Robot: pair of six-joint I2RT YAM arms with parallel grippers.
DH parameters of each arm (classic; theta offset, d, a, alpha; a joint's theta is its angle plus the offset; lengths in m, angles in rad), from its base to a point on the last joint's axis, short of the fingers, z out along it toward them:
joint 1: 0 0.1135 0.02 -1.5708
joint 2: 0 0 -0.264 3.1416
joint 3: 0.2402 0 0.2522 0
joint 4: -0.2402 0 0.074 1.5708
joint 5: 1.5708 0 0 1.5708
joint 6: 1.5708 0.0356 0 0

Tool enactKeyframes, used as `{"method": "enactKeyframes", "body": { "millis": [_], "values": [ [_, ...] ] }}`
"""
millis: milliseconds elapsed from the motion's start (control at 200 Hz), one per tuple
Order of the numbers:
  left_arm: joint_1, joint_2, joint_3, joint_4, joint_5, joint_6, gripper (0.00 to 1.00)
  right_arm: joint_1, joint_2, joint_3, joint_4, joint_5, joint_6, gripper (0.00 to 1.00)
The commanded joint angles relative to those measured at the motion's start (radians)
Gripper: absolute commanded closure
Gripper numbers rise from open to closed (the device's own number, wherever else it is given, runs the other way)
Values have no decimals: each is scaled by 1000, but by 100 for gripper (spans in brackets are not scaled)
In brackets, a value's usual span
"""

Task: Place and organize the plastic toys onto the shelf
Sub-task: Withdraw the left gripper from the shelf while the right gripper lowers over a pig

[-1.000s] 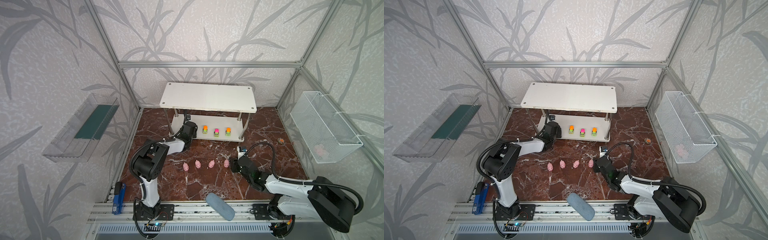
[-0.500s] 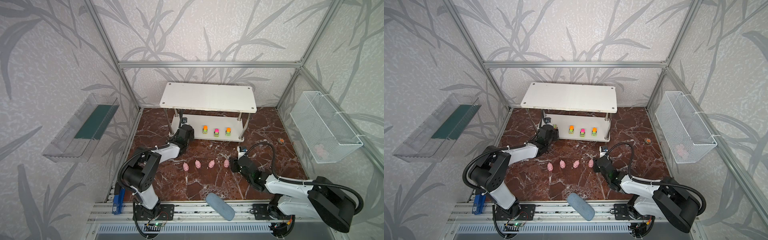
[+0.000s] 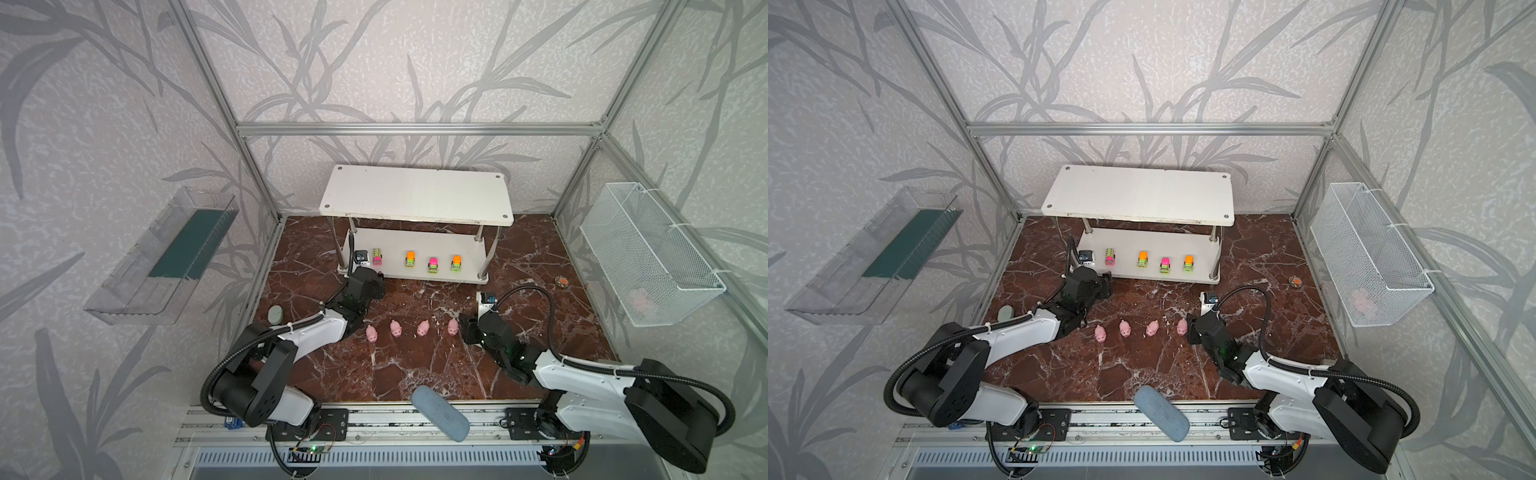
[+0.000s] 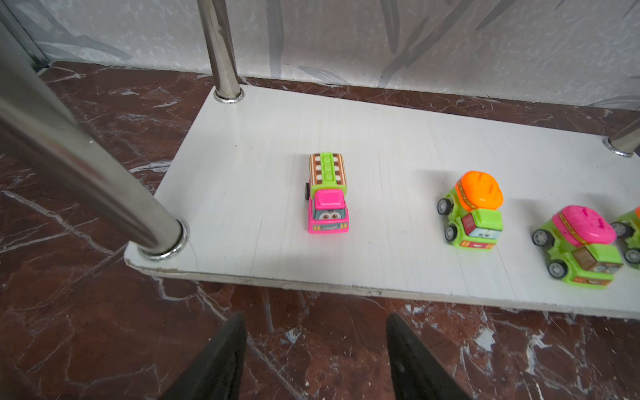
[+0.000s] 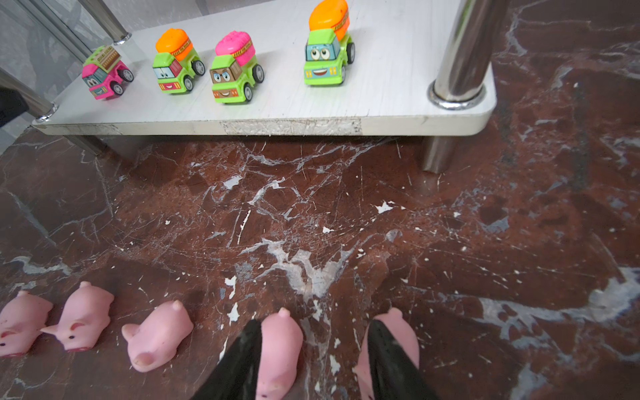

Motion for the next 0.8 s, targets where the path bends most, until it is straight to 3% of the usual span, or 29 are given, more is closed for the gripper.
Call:
{"method": "enactKeyframes", "body": {
  "millis": [0,210,340,555,795],
  "values": [
    [-40,-89,-36,-46,-48,-37,37,-4,-67,3,-116,20,25,49],
    [-131,-317,-86,-225,-157,-89,37,-4,-199,47,-381,66,68,48],
    [-142,-464,-116,-332,-195,-132,37,-7,-213,84,-488,80,68,45],
    [-142,-633,-175,-395,-229,-146,37,-14,-125,158,-518,58,47,45],
    [-140,-695,-214,-391,-231,-127,36,-16,-16,202,-484,45,30,44]
  ]
}}
